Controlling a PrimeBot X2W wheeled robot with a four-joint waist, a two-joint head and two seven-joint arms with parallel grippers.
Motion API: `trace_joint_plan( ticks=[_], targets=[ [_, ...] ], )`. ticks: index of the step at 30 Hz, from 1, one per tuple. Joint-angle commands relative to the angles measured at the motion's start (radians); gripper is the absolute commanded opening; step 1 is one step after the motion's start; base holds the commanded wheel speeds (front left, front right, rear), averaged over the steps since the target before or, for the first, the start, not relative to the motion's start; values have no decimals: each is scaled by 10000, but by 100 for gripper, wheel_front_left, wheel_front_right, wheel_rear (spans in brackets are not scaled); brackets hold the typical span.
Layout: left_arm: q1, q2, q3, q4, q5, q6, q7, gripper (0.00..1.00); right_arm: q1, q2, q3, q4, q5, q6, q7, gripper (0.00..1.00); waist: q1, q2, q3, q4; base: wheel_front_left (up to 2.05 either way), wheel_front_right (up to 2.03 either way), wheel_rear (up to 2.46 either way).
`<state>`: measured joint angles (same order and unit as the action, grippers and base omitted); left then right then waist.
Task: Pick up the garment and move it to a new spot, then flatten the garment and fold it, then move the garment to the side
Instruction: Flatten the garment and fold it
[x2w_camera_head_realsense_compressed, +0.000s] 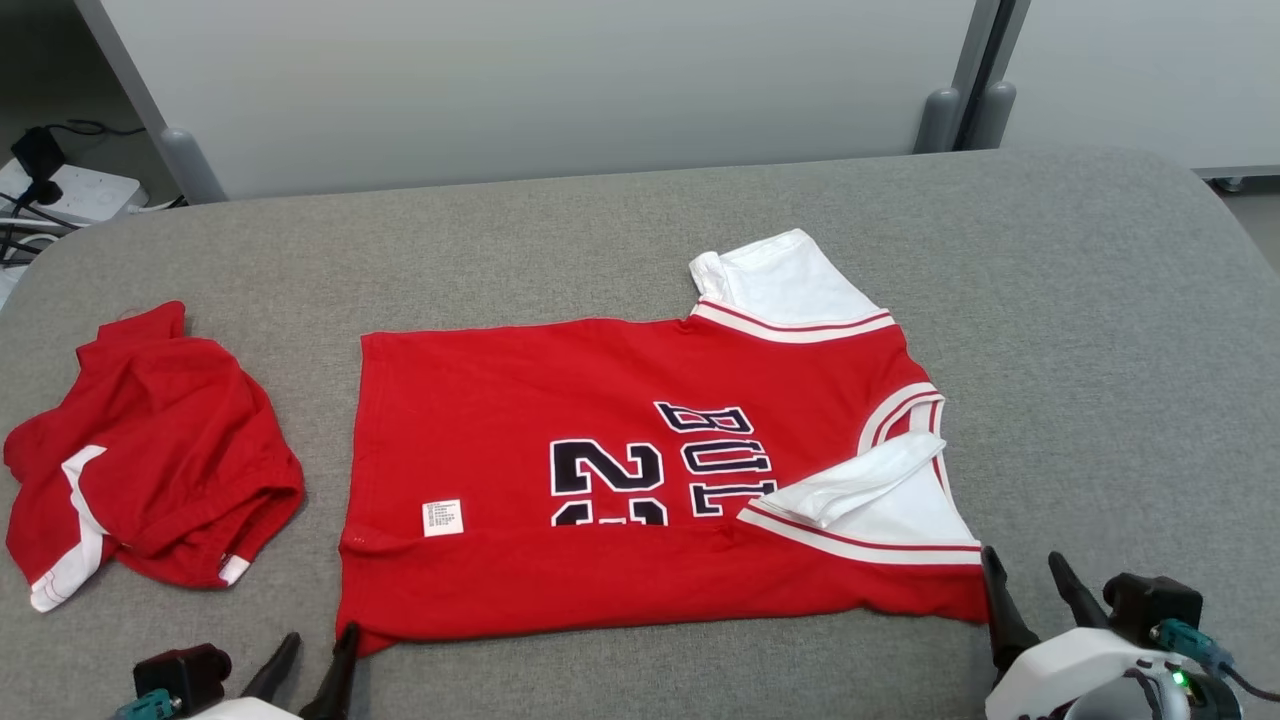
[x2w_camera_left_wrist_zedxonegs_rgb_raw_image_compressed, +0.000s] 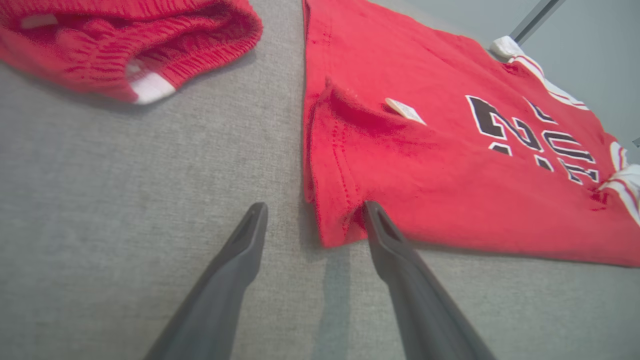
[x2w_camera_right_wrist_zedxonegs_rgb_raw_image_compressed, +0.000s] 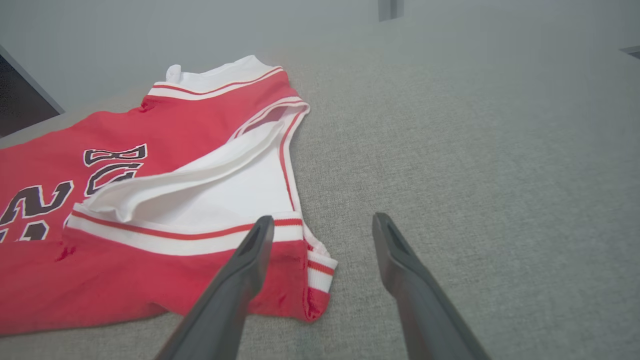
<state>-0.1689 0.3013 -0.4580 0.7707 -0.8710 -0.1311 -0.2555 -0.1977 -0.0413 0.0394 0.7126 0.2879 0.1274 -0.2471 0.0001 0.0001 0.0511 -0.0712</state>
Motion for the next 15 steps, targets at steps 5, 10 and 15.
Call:
trace_joint_plan(
  ticks=[5, 10, 15],
  targets=[
    [-473, 376, 1368, -844, 1493, 55, -63, 100, -536, -89, -257, -1266, -872, 33, -142, 100, -1, -1, 44, 75, 0, 0, 0],
    [-395, 170, 2254, -1719, 2867, 66, -63, 100, -694, -89, -451, -2541, -1311, 33, -144, 100, -1, -1, 72, 73, 0, 0, 0],
    [-463, 107, 2837, -2235, 3773, 40, -63, 100, -955, -89, -370, -3024, -1457, 33, -145, 100, -1, -1, 295, 59, 0, 0, 0]
  ],
)
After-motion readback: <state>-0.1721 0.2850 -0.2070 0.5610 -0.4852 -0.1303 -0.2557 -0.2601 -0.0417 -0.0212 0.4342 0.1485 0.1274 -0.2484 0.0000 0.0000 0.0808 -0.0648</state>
